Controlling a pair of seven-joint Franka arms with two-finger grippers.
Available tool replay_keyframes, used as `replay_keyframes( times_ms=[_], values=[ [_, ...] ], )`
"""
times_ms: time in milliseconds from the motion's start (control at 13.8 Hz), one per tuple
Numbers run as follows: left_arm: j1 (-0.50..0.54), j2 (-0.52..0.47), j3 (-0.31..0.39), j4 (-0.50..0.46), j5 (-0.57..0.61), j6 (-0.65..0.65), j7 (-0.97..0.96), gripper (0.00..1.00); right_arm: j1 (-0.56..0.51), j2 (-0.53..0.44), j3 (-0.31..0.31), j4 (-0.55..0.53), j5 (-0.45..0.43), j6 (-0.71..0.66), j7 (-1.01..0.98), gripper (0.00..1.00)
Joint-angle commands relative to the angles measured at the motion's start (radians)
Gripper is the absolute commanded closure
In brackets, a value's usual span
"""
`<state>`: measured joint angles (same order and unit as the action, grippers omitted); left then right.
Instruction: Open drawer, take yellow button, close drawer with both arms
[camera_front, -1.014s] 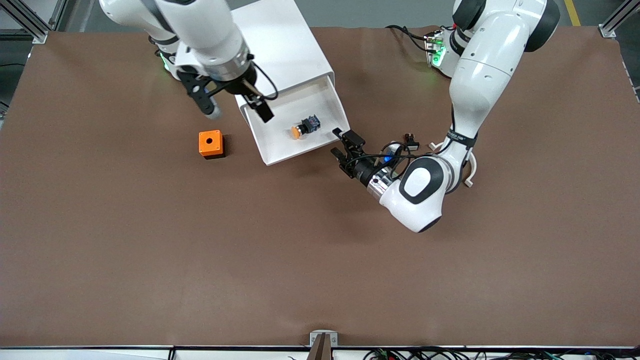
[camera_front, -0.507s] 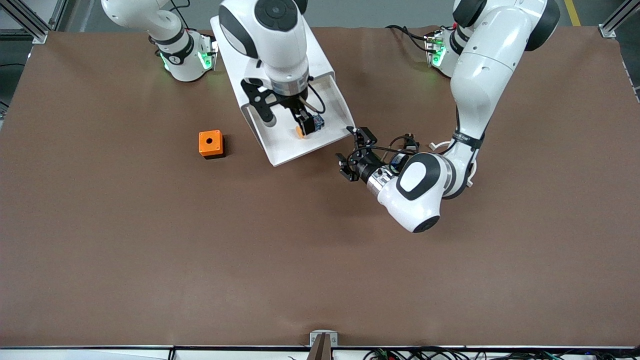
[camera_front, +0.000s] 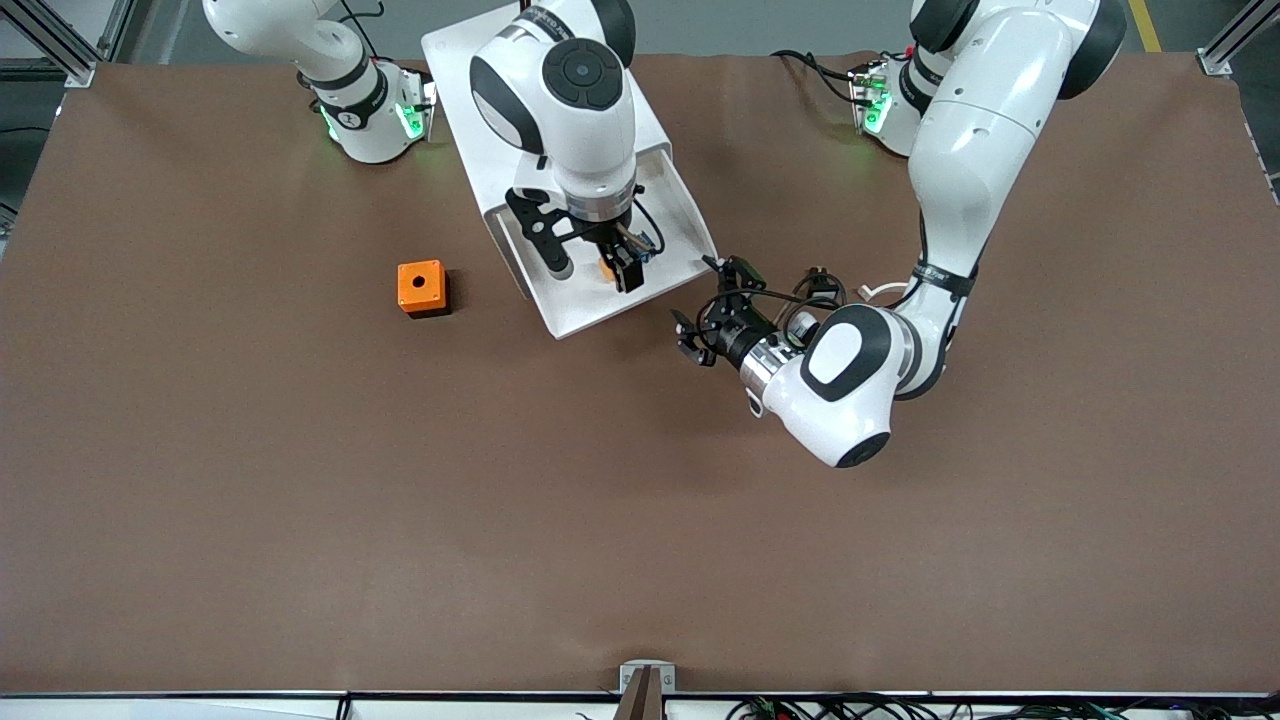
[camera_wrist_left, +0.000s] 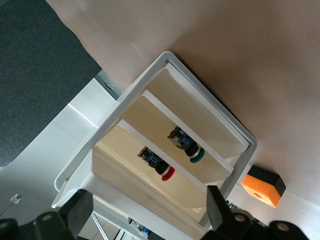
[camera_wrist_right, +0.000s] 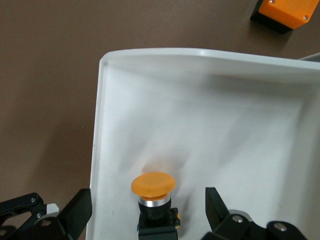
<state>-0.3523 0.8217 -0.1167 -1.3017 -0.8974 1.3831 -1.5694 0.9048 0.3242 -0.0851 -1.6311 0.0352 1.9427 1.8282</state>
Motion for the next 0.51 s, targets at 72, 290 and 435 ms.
replay_keyframes(
  times_ms=[72,290,435],
  values=[
    [0.013,-0.015,-0.003,-0.004,-0.081,-0.018,-0.035,0.0,0.032,0.018,-0.012,0.017,-0.014,0.015,0.039,0.0],
    [0.016,-0.013,-0.003,-0.001,-0.161,-0.018,-0.115,0.0,0.04,0.036,-0.01,0.02,0.0,0.015,0.042,0.0],
    [0.029,-0.012,-0.001,0.002,-0.166,-0.021,-0.107,0.0,0.048,0.047,-0.01,0.023,0.0,0.016,0.063,0.0]
  ],
)
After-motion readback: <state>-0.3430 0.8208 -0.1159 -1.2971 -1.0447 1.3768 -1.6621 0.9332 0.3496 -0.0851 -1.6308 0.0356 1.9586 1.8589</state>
